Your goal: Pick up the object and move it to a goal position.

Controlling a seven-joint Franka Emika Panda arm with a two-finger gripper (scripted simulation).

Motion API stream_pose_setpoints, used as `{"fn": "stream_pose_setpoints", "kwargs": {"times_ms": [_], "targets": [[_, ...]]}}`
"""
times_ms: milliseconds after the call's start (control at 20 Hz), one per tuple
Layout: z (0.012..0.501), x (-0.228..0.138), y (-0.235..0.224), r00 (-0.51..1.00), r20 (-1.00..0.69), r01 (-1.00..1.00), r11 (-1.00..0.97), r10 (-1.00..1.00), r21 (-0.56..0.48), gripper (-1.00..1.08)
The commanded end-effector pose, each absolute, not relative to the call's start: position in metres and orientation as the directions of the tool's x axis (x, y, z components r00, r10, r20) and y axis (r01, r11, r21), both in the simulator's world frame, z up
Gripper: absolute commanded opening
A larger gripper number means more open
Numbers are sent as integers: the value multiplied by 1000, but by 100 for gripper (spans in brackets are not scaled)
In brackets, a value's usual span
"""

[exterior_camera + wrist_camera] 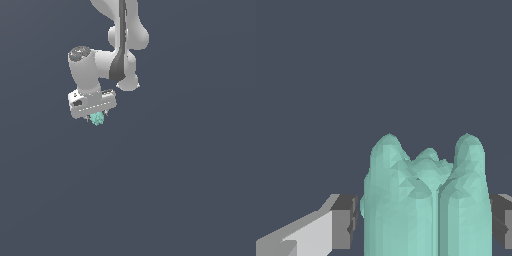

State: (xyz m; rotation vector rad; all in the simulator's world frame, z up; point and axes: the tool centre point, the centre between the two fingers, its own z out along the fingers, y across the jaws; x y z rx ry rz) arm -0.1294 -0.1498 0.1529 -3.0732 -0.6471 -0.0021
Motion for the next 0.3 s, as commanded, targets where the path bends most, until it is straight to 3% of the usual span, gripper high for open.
{"fn": "stream_pose_setpoints", "kwargs": {"times_ms": [0, 250], "targets": [[157, -132, -159, 914, 1, 405, -914, 405, -1, -100], [160, -133, -165, 914, 0, 405, -914, 405, 0, -100]]}}
